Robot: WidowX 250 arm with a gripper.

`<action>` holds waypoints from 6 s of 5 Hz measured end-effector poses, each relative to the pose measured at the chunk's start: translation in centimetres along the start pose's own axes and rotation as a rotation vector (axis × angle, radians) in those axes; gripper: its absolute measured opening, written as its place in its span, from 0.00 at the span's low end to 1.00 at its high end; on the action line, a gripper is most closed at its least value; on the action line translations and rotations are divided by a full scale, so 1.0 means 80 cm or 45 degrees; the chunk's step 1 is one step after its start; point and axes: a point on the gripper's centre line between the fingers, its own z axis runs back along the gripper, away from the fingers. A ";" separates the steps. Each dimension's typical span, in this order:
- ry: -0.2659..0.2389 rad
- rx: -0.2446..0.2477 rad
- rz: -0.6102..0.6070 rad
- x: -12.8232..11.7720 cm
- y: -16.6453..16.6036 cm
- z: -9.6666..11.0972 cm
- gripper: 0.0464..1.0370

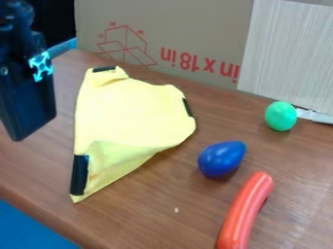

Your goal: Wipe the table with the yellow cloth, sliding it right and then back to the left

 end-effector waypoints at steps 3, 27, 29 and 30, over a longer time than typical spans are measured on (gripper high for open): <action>0.082 -0.005 0.156 0.064 0.095 -0.088 0.96; -0.212 0.029 0.317 0.274 0.080 -0.263 0.96; -0.265 0.092 0.271 0.259 0.125 -0.263 0.96; -0.267 0.094 0.282 0.249 0.156 -0.261 0.96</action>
